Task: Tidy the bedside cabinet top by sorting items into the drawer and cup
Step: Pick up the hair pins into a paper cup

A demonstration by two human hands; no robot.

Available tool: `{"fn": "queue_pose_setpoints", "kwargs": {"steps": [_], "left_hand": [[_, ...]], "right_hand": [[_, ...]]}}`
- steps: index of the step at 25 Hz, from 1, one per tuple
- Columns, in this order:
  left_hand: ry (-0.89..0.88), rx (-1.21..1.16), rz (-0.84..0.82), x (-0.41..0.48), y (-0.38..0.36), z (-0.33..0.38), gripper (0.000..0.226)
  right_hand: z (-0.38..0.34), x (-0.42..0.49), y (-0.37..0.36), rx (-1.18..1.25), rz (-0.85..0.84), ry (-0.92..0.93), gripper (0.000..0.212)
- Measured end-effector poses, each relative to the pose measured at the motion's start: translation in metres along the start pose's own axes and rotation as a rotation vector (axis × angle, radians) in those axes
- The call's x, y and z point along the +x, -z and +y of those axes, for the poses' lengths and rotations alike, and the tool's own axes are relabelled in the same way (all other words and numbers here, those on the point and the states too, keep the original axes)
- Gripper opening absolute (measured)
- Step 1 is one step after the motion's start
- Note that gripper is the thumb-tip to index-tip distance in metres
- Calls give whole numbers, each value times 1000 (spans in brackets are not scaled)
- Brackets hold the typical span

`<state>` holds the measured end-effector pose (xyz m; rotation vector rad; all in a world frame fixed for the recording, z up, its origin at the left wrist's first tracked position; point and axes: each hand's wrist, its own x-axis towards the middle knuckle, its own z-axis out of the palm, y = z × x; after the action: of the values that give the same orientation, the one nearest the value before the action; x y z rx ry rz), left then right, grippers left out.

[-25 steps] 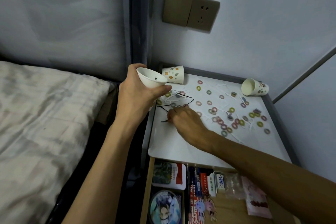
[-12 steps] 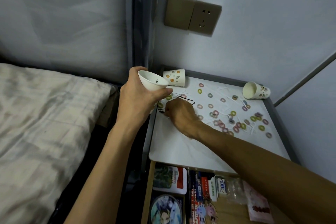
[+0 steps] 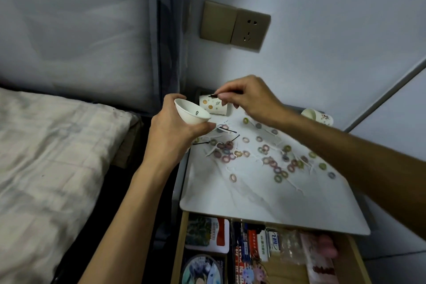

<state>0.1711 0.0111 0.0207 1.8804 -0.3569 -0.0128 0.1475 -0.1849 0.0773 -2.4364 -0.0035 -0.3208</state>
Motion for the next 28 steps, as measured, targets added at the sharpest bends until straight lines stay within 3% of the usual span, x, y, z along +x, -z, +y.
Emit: {"fn": "queue_pose_setpoints", "kwargs": {"steps": [6, 9, 11, 15, 19, 23, 28], "left_hand": [[-5, -19, -68, -3, -9, 9, 82], [-15, -18, -27, -2, -9, 10, 78], [-21, -8, -3, 1, -8, 6, 76], [-39, 3, 26, 3, -7, 4, 74], [-39, -9, 53, 6, -5, 2, 73], [-42, -15, 51, 6, -7, 0, 70], [-48, -3, 41, 9, -7, 1, 73]], "right_hand": [[-43, 8, 8, -158, -401, 251, 16], [-22, 16, 8, -11, -167, 223, 10], [10, 19, 7, 1, -30, 54, 8], [88, 11, -25, -234, -123, -351, 8], [121, 14, -57, -250, -83, -495, 14], [133, 17, -70, -268, -66, -477, 23], [136, 12, -65, -230, -88, -355, 16]]}}
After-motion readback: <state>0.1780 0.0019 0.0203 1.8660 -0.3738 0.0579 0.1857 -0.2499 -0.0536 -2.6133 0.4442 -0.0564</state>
